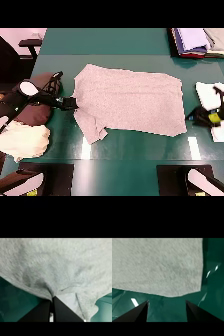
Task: Fold the shirts.
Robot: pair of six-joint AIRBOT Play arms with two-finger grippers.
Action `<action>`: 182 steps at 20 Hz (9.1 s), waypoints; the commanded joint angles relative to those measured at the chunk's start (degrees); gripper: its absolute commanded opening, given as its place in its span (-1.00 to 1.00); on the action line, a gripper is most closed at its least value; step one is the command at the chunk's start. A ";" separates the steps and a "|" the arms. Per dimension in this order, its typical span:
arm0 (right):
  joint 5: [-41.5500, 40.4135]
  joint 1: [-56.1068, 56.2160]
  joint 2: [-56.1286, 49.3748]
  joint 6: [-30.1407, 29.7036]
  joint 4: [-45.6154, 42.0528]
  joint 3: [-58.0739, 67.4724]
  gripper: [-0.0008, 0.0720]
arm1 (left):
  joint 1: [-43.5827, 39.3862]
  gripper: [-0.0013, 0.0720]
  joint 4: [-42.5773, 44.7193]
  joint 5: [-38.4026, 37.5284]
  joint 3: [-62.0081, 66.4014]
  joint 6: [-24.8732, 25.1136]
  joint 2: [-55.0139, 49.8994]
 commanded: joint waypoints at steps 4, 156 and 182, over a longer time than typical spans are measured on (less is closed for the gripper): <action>-6.23 -7.26 1.66 0.04 1.88 -16.92 0.35 | -0.07 -0.90 -0.04 -0.39 0.76 0.00 1.55; -1.46 9.53 -34.67 -3.21 3.41 39.04 0.32 | -0.13 0.34 10.73 5.70 15.21 -4.74 -8.44; -3.13 20.31 -18.73 -7.13 24.37 45.64 -0.95 | -28.13 -0.90 -6.45 4.66 44.76 -5.18 -42.82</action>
